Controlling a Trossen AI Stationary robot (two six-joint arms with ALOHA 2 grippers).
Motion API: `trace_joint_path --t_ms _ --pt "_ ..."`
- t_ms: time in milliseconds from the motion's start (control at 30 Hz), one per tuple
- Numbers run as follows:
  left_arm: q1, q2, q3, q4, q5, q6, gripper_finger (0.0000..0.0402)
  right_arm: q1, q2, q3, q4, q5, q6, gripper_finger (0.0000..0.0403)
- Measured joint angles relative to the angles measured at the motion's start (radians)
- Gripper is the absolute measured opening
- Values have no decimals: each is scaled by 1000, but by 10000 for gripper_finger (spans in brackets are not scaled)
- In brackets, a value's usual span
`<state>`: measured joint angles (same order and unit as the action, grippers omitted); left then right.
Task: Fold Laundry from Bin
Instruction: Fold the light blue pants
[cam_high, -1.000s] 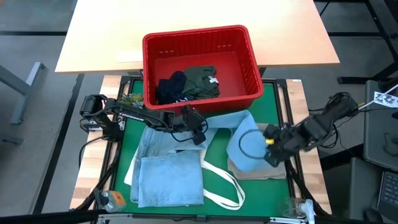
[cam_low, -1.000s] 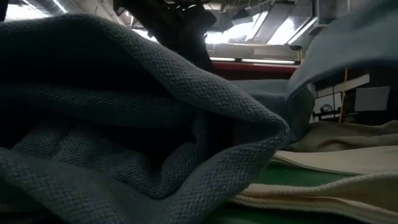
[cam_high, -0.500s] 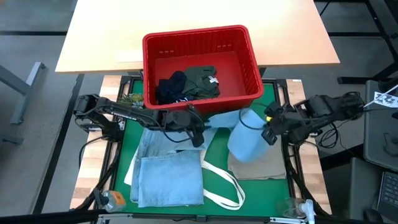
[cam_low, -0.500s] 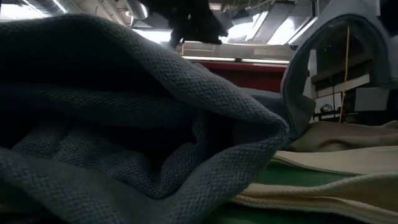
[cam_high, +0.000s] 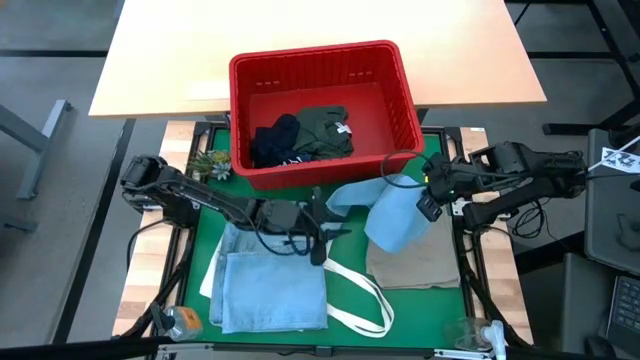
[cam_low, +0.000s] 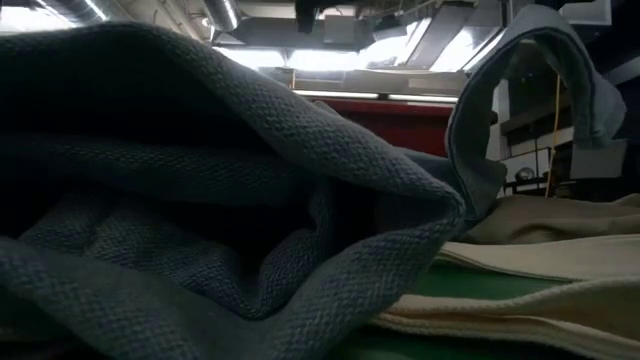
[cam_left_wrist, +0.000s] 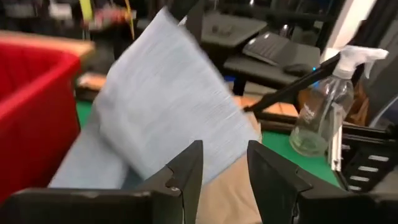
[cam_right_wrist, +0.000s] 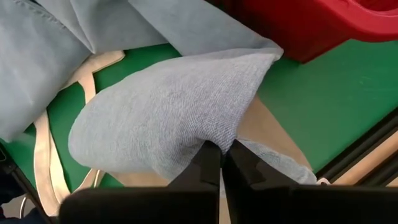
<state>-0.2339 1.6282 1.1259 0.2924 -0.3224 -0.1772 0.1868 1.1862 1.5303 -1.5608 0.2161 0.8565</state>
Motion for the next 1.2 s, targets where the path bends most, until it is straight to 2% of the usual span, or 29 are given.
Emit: trace_joint_path --t_ms 267,400,600,833,1033,1200 --pt "-78 159 0 366 -126 325 120 -12 0 0 1 -27 -2 2" --pt "-89 252 17 490 -142 472 120 -12 0 0 9 -27 -2 2" --pt "-100 396 161 470 -142 678 120 -11 0 0 33 -48 -2 1" --pt "-112 509 325 313 -216 830 120 -11 0 0 41 -52 -2 1" --pt "-125 514 345 198 -363 869 120 -11 0 0 41 -53 -2 1" --pt "-122 514 345 137 -371 868 120 -11 0 0 42 -53 -2 3"
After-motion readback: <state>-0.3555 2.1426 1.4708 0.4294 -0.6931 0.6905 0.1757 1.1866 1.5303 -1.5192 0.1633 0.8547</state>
